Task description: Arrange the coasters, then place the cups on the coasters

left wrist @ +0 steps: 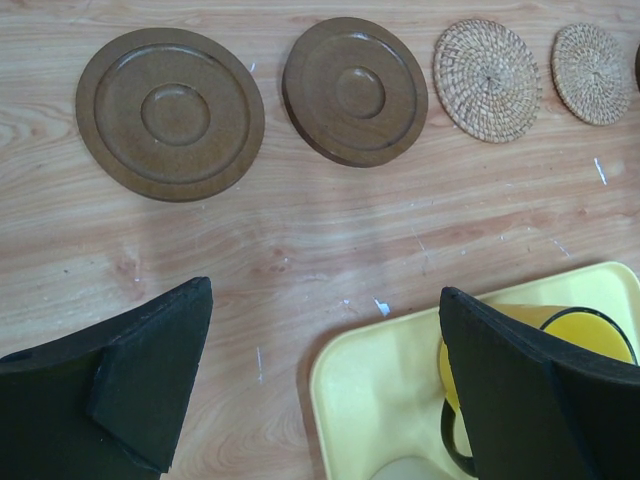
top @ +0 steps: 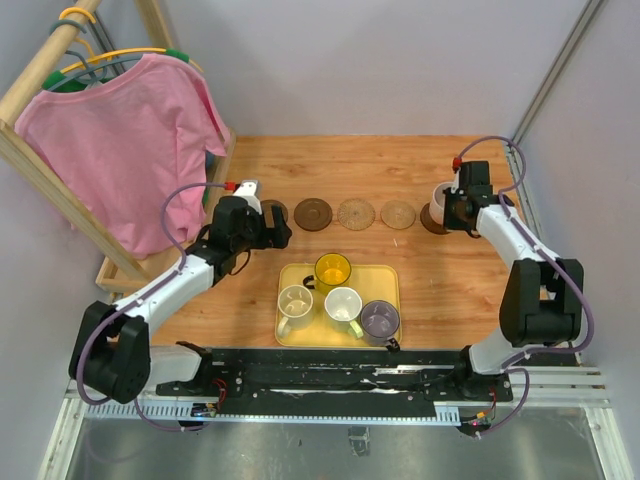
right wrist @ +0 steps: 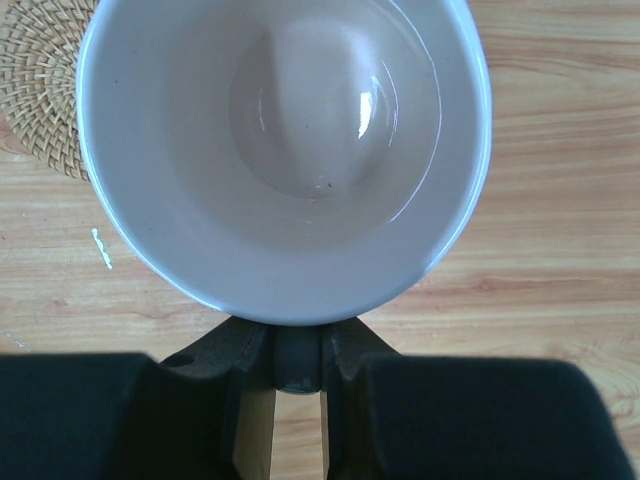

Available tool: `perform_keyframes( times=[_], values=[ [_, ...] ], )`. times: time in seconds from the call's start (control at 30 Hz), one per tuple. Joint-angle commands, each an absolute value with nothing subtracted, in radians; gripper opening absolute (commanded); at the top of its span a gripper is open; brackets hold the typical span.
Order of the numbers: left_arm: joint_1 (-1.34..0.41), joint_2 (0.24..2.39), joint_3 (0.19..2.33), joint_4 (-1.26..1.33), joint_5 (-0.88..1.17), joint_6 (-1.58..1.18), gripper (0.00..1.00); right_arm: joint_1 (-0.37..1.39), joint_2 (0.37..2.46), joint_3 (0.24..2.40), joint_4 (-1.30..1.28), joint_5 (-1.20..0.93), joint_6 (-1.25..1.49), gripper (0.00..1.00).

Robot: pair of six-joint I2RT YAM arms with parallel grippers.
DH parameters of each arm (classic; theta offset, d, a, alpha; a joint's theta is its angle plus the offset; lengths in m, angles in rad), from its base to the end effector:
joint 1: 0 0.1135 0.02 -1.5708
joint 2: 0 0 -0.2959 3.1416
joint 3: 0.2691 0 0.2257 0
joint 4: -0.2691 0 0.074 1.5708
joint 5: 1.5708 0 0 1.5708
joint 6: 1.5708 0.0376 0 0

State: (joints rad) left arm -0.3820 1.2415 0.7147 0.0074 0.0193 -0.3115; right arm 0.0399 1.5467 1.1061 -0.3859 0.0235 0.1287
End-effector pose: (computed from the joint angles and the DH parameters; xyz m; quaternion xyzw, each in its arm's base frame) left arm 0.2219 -0.0899 0.2806 0.0353 0.8642 -0.1784 0.4691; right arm 0.3106 0.0115 0.2887 0.0456 0.9304 0.0197 0.3632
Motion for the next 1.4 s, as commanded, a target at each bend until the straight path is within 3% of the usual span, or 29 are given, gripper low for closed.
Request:
perform_keyframes(
  times=[0.0, 0.43, 1.37],
  values=[
    [-0.387, 1.265, 0.748, 0.053, 0.019, -0.304, 1.0, 0.015, 1.576, 1.183, -0.319, -0.019, 0.106, 0.01],
    [-0.387, 1.302, 0.758, 0.057, 0.034, -0.313, 1.0, -0.008, 1.687, 1.254, -0.345, -0.048, 0.107, 0.01],
    [-0.388, 1.313, 0.75, 0.056, 0.044, -0.313, 1.0, -0.038, 1.701, 1.207, -0.338, -0.062, 0.138, 0.01]
  ],
)
